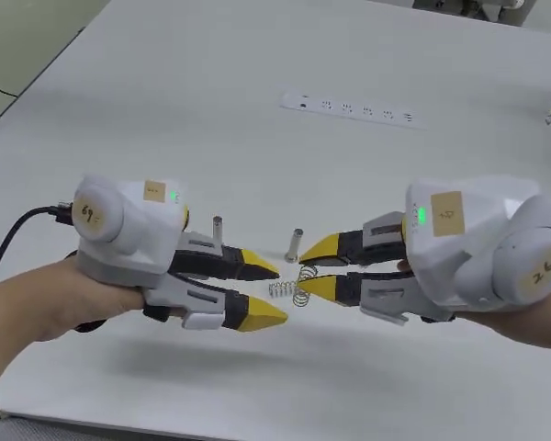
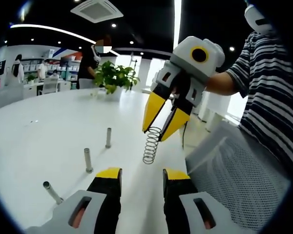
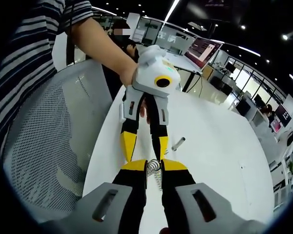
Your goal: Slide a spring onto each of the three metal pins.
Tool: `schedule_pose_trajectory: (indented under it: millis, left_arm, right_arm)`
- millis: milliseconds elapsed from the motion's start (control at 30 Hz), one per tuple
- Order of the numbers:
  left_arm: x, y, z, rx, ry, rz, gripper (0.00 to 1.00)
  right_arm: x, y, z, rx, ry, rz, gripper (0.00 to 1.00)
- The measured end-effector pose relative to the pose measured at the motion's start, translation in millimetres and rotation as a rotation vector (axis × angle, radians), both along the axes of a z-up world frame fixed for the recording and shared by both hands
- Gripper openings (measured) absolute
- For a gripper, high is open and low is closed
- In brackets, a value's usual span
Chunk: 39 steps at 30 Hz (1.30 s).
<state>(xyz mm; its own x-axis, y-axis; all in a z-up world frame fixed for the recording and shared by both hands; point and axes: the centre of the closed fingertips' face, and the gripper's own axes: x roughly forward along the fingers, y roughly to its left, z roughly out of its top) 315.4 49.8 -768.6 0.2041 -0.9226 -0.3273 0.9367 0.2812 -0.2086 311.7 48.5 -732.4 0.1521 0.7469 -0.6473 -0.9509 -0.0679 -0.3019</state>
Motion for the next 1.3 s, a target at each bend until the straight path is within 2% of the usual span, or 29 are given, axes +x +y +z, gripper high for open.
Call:
schedule_pose_trajectory:
  millis: [333,567,833,1000,1133,1300]
  left_arm:
    - [-5.0,19.9,-4.7,0.006,0.047,0.034,0.39]
    - [-2.3,35.2,-3.2,0.001,0.051,0.075,0.47]
    - [3.0,52.3,-0.5,0.007,0.033,0.131,0.62]
    - [9.3,66.6,-3.3,0.021,0.024,0.179,0.74]
    - [14.1,76.4,-4.5,0.024,0.017,0.217,0.8]
    - [18.4,85.1,-6.8,0.024,0.013,0.26,0.92]
  right_arm:
    - [5.6,-4.2,-1.5,-0.006,-0.011,-0.013,0.08]
    - [7.5,-5.5,-2.2,-0.012,-0.021,-0.017,0.08]
    - [13.6,-9.2,-1.0,-0.011,-0.029,-0.036,0.08]
    - [15.9,-12.3,-1.1,-0.016,-0.037,-0.044,0.08]
    - [18.0,-15.0,-1.6,-0.021,-0.043,-0.051,0.08]
    - [21.2,-18.5,-1.7,-0.025,-0.052,-0.064,0.08]
